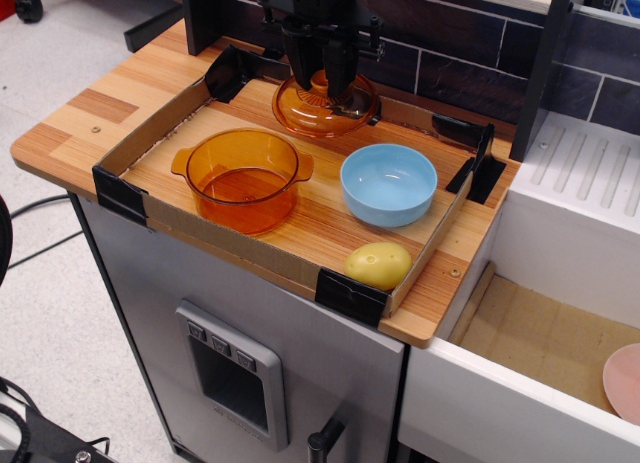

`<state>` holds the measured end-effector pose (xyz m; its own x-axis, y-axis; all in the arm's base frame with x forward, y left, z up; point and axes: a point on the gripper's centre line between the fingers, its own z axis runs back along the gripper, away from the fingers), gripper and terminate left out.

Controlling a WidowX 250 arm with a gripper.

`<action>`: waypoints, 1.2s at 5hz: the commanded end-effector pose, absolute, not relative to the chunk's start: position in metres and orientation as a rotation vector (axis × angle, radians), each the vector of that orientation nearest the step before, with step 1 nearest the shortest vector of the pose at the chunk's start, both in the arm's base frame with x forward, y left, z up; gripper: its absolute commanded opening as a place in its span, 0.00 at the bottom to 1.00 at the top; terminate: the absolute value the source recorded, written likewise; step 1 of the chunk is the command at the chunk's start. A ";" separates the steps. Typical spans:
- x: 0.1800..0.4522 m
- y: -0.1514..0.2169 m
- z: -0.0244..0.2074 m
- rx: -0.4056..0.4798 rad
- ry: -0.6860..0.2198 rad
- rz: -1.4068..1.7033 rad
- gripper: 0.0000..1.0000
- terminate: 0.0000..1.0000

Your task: Put lid on pot

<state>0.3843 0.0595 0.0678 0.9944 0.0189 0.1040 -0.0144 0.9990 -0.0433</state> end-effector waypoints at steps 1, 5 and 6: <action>0.362 0.064 0.125 -0.061 -0.194 -0.036 0.00 0.00; 0.327 0.086 0.104 -0.009 -0.200 -0.148 0.00 0.00; 0.320 0.082 0.095 -0.001 -0.178 -0.172 0.00 0.00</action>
